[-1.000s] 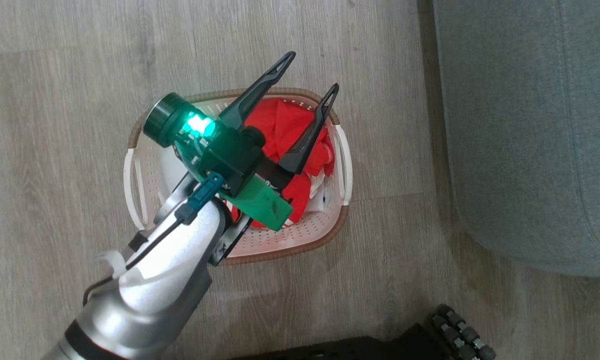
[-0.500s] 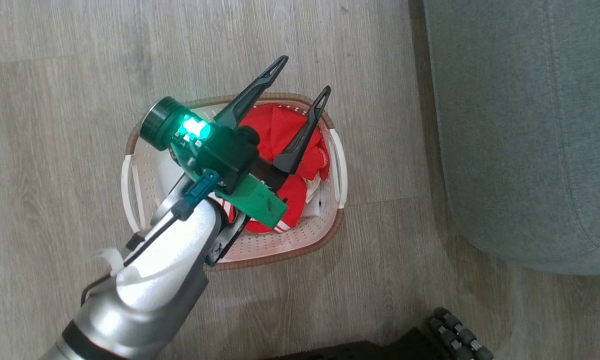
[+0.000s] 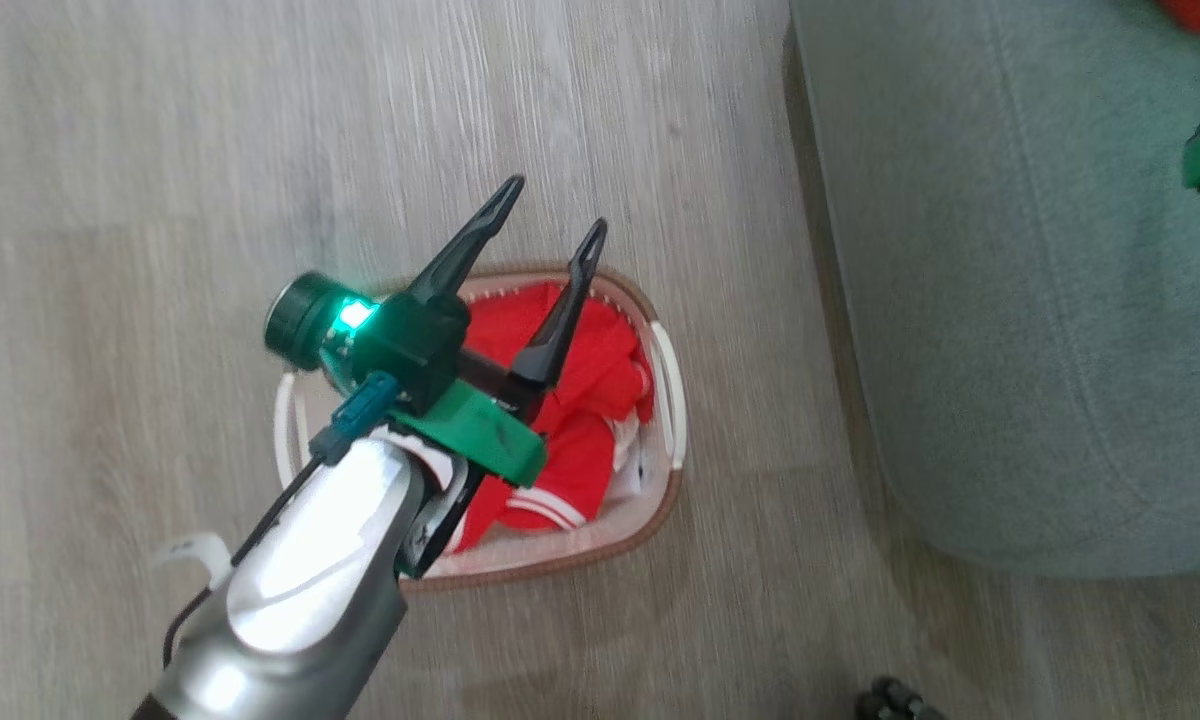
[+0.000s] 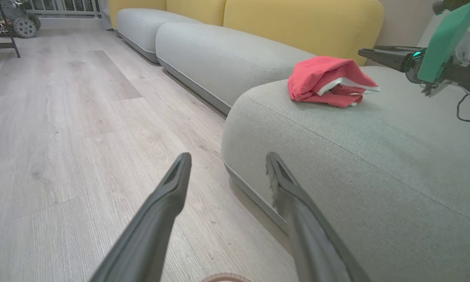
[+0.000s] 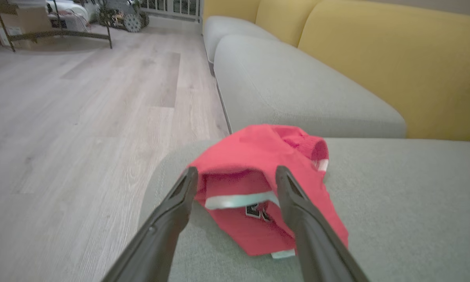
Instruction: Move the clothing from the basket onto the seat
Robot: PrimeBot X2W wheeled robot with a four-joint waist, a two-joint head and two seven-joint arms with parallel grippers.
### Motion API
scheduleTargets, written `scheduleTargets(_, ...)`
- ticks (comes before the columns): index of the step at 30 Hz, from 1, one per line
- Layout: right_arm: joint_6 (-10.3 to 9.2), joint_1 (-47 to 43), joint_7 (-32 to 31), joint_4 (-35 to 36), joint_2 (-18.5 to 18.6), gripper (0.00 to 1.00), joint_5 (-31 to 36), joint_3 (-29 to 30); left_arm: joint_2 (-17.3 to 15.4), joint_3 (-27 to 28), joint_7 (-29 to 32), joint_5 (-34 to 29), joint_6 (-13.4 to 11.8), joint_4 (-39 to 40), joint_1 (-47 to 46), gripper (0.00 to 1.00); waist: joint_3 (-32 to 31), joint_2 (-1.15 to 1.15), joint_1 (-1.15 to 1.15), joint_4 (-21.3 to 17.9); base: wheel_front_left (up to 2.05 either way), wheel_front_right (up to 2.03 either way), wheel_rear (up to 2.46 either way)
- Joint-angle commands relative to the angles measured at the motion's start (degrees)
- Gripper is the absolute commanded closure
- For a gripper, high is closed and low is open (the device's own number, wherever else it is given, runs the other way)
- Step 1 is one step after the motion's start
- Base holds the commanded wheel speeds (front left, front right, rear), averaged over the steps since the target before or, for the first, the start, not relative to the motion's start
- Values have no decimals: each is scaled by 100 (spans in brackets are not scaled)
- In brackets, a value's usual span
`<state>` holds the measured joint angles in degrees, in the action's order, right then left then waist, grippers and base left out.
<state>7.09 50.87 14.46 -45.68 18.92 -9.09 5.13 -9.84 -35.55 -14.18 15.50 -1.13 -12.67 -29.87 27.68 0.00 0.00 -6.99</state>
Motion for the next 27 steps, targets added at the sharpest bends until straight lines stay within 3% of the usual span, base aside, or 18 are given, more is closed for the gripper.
scheduleTargets(1,40,-148,53,277,115,0,-81,-138,-25,241,-55,44,-61,125,61,0,-358,0,0,75,0,0,0)
scheduleTargets(9,40,-748,53,792,-208,0,-417,-511,124,691,-80,192,-305,-53,630,0,-1238,0,0,339,0,0,0)
scheduleTargets(16,40,-1646,53,1283,-938,0,-610,-598,182,1330,-81,106,-594,62,1439,0,-1951,0,0,586,0,0,0)
scheduleTargets(27,40,-3245,53,2317,-1560,0,-337,-501,288,1994,-82,-5,-700,308,2478,0,-2623,0,0,915,0,0,0)
